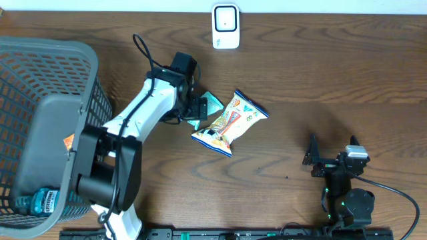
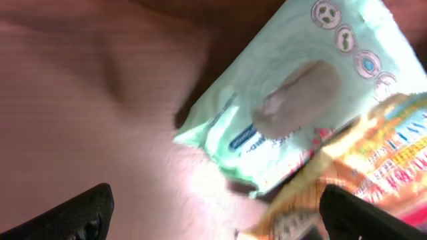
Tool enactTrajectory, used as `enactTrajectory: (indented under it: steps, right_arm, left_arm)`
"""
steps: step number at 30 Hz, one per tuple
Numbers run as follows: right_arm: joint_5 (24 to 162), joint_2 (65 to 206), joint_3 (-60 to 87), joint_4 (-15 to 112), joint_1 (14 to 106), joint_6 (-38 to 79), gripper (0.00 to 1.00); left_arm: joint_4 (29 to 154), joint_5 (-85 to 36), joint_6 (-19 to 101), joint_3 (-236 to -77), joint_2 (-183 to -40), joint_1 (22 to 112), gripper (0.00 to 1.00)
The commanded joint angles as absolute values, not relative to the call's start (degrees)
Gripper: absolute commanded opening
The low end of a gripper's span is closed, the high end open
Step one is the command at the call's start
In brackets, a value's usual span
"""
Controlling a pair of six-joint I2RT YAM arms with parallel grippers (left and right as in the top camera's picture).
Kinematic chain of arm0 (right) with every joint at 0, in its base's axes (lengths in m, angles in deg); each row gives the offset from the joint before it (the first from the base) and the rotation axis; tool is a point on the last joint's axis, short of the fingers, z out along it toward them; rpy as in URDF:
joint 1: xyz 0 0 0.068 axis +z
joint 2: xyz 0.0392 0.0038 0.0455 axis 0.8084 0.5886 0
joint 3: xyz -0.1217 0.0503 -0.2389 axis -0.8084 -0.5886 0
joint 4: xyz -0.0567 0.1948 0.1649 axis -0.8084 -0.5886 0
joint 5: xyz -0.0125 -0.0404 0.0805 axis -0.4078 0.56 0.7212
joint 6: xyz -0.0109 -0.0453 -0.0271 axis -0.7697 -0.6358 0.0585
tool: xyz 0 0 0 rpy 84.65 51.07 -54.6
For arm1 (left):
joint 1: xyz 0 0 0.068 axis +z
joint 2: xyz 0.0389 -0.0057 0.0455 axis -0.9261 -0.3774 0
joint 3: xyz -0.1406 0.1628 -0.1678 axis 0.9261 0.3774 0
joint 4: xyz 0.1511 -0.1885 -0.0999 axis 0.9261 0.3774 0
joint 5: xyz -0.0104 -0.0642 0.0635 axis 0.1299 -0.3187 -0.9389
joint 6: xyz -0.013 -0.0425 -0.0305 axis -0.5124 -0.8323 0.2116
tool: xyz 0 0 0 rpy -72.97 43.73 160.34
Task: Scan the item barcode
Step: 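Carry the green wipes pack out and set it beside the snack bag, then reach the left gripper into the basket and grasp the small orange packet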
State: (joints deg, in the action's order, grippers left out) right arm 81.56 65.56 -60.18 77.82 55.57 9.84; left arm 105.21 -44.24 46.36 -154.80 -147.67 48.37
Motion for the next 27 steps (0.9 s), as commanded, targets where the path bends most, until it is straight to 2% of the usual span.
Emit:
enactTrajectory:
  steps: [1, 19, 27]
  right_arm:
    - [81.67, 65.39, -60.29, 77.64, 55.85, 8.92, 0.99]
    - [81.67, 65.39, -60.27, 77.64, 55.85, 8.92, 0.99]
    - [81.67, 65.39, -60.29, 77.64, 55.85, 8.92, 0.99]
  left_arm:
    - [109.01, -50.29, 47.57, -159.04, -140.61, 48.52, 0.98]
    - [114.68, -59.69, 49.05, -159.39, -99.04, 48.52, 0.98]
    - [115.55, -80.67, 48.16, -159.45, -87.76, 49.00, 0.98]
